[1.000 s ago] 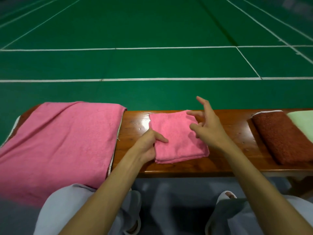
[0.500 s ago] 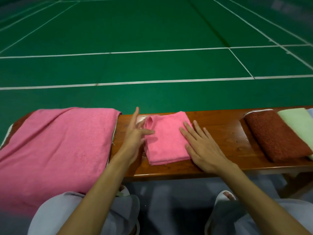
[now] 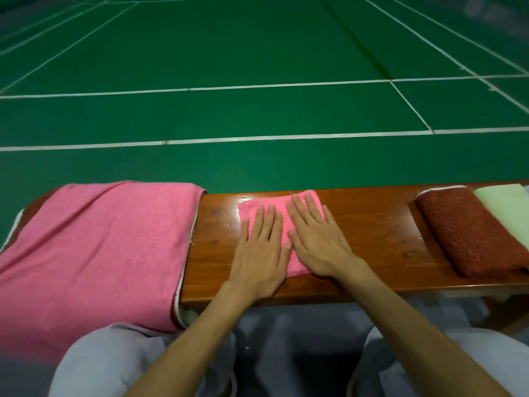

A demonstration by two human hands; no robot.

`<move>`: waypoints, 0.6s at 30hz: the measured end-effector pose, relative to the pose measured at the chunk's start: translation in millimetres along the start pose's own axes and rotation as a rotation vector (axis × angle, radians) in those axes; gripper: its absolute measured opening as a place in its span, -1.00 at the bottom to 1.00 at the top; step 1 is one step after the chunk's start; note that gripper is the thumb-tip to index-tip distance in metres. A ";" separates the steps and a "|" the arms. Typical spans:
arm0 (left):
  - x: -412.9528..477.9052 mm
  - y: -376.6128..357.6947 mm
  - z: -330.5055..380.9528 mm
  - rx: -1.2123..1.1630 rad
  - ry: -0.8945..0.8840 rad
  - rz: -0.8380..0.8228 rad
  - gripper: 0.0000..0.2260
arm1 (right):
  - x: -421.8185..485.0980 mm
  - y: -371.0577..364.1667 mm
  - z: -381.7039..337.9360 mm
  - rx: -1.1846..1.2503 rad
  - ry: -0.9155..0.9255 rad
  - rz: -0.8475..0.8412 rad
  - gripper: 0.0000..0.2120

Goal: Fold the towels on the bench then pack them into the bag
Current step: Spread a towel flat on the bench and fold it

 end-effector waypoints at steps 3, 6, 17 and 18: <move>-1.8 -1.9 -6.3 0.008 0.005 -0.005 -0.29 | -0.1 -4.0 10.8 0.017 -0.062 -0.019 -0.24; -3.0 -1.9 -9.9 -0.012 -0.001 -0.027 -0.25 | -2.1 -1.4 30.9 0.029 -0.134 -0.019 -0.28; -15.9 12.3 -22.7 -0.147 -0.143 0.087 -0.36 | -27.9 27.0 38.7 0.247 -0.039 0.147 -0.26; -21.8 15.4 -15.2 -0.160 -0.182 0.093 -0.36 | -34.4 28.6 29.5 0.234 0.013 0.140 -0.22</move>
Point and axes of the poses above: each hand's wrist, its own x-axis towards the middle knuckle, its own y-axis out of the back of the hand, z = x × y, the point moved 10 cm from there along x, towards the middle knuckle, and after that the axes turned 4 degrees about x, right-handed, at the moved point
